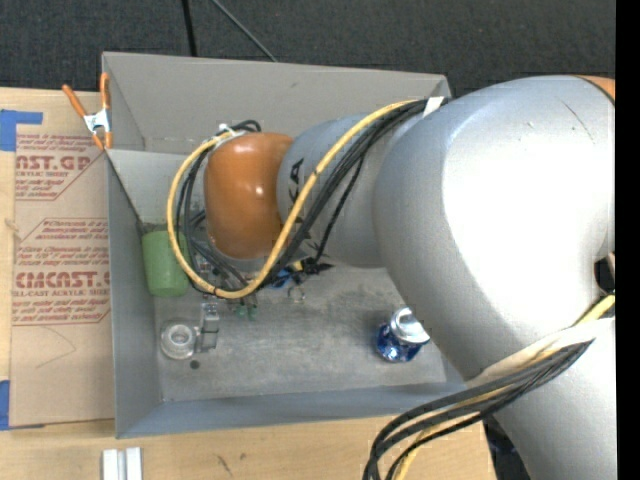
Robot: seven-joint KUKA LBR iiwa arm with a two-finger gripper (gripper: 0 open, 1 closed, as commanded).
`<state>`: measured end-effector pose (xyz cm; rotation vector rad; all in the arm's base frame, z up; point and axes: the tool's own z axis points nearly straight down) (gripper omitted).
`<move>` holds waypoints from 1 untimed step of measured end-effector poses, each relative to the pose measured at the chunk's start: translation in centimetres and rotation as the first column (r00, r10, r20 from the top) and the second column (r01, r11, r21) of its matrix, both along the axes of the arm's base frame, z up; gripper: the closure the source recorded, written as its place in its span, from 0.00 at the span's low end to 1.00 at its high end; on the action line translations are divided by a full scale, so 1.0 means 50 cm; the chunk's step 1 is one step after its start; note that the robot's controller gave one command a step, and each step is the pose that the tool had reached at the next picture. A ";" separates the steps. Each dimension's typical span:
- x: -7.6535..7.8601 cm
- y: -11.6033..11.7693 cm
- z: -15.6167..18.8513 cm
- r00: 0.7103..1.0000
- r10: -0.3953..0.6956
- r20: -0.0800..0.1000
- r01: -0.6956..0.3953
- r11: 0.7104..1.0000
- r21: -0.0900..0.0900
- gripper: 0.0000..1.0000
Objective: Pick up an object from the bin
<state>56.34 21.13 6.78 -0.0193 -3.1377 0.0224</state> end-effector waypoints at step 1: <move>-0.113 0.066 0.006 0.992 -0.126 -0.001 0.126 0.992 0.010 0.00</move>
Offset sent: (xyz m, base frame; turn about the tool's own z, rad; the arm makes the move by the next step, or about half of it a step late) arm -0.0547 0.0338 0.0043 0.1247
